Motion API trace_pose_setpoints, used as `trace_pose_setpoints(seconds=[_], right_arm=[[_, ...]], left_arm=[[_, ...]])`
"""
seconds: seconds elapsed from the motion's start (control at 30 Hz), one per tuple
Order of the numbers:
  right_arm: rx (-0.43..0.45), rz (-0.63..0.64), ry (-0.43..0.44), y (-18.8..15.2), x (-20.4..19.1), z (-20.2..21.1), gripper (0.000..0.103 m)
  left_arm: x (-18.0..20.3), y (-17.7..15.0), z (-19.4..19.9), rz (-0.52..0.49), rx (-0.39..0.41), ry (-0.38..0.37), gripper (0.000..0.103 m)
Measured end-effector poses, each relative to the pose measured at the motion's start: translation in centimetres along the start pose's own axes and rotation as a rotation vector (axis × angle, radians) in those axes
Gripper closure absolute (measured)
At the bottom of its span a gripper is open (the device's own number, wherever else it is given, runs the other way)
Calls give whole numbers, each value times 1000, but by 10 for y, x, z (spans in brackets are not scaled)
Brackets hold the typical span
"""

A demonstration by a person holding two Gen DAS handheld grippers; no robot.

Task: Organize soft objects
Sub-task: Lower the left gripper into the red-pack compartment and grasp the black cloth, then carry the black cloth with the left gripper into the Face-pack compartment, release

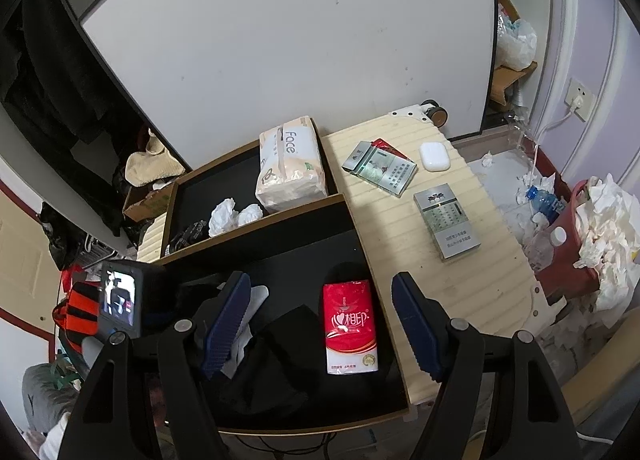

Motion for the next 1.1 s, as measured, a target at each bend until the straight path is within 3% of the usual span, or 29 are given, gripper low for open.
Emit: trace_pose_setpoints(seconds=[0.07, 0.17, 0.37, 0.43, 0.5, 0.6, 0.67, 0.7, 0.73, 0.8, 0.83, 0.87, 0.9, 1.0, 1.1], right_arm=[[5, -9, 4, 0, 1, 1, 31], [9, -18, 6, 1, 3, 2, 31], [10, -62, 19, 1, 9, 3, 31], [18, -74, 30, 1, 10, 5, 31], [24, -87, 25, 2, 12, 5, 31], [17, -104, 31, 2, 13, 3, 31], [15, -114, 45, 1, 14, 2, 31], [16, -113, 48, 1, 14, 3, 31], [21, -109, 46, 2, 13, 4, 31], [34, -104, 31, 3, 14, 7, 31], [40, -99, 15, 3, 15, 8, 31], [42, -93, 4, 3, 16, 8, 31], [42, -89, -7, 3, 18, 8, 31], [34, -113, -12, 3, 24, 5, 31], [33, -133, -3, 5, 28, 4, 31]], left_arm=[[-6, 2, -3, 23, 3, 33, 74], [-16, 10, 10, 95, 41, -2, 91], [-22, 36, 101, 159, 282, -131, 92], [-29, 43, 134, 198, 363, -238, 92], [-36, 57, 157, 224, 424, -258, 92], [-38, 82, 159, 280, 396, -299, 92], [-47, 104, 138, 333, 348, -223, 91], [-52, 118, 118, 381, 285, -121, 91], [-55, 125, 105, 409, 242, -80, 90], [-62, 133, 84, 458, 166, -64, 81], [-68, 134, 76, 493, 133, -44, 59], [-73, 133, 76, 522, 127, -30, 19], [-80, 132, 82, 561, 152, -34, 11], [-83, 124, 105, 579, 207, -82, 9], [-85, 103, 137, 590, 236, -222, 10]])
Point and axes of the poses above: each gripper's, at about its wrist camera, not at the fingertips, and z roughly against the way its jaws point, x to its right, y to its top, the point moved 3 cm from there along -z, roughly the way its jaws point, and after that the axes turned 14 degrees about z, right-handed, at the moved point
